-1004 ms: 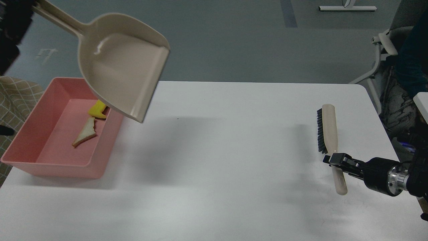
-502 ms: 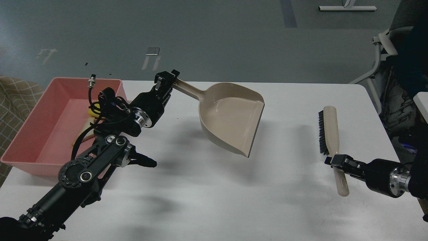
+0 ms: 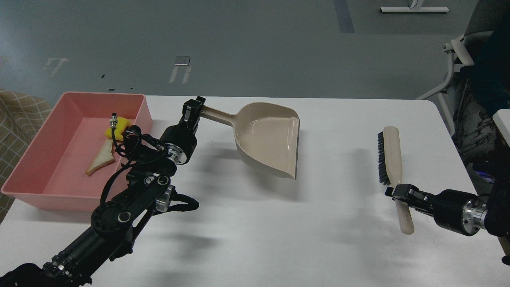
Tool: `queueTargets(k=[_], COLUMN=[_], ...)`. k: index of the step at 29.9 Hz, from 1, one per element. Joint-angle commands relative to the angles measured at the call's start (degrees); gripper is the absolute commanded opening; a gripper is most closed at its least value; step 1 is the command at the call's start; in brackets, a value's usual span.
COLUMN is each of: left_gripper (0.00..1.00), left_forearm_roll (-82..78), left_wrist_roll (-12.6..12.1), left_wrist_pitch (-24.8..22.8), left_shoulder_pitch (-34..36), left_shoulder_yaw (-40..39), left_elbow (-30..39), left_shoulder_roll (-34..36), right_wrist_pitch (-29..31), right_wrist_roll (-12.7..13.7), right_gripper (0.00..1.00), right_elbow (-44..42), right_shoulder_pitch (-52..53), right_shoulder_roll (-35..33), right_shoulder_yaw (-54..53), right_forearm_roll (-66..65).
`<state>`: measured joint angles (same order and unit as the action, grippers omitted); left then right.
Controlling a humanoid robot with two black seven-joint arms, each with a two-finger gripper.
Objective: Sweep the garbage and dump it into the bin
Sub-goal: 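Bring the dustpan back and lower it onto the table with the left gripper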
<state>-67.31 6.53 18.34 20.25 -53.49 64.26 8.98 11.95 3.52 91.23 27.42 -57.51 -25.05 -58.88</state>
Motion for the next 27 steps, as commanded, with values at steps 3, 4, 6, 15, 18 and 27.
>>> queueTargets(k=[3,4,6,15,18,27], left_gripper=[0.0,0.0,0.0,0.0,0.0,0.0], left_forearm_roll=[-0.3,-0.4,-0.4,-3.8,-6.0,-6.1], left_wrist_roll=[3.0,3.7,5.0,8.1,8.2,8.3], left_wrist_pitch=[2.9,3.0,3.0,2.9,2.9,3.0], left_shoulder_pitch=[-2.0,-2.2,-2.6,-4.0,-4.7,-4.7], left_shoulder_yaw=[0.1,0.1,0.1,6.5,6.7,6.6], left_elbow=[0.2,0.2,0.2,0.2,0.2,-0.5], left_shoulder_roll=[-2.0,-2.2,-2.2,-1.0,-1.1,-1.1], right_wrist_pitch=[-0.1,0.0,-0.1,0.0,0.0,0.0], right_wrist_roll=[0.0,0.0,0.0,0.0,0.0,0.0], right_gripper=[0.0,0.0,0.0,0.0,0.0,0.0], right_elbow=[0.0,0.0,0.0,0.0,0.0,0.0], right_shoulder_pitch=[0.0,0.0,0.0,0.0,0.0,0.0], right_shoulder_roll=[-0.1,-0.1,-0.1,0.1,0.0,0.1], right_shoulder_yaw=[0.0,0.0,0.0,0.0,0.1,0.3], right_forearm_roll=[0.0,0.0,0.0,0.0,0.0,0.0])
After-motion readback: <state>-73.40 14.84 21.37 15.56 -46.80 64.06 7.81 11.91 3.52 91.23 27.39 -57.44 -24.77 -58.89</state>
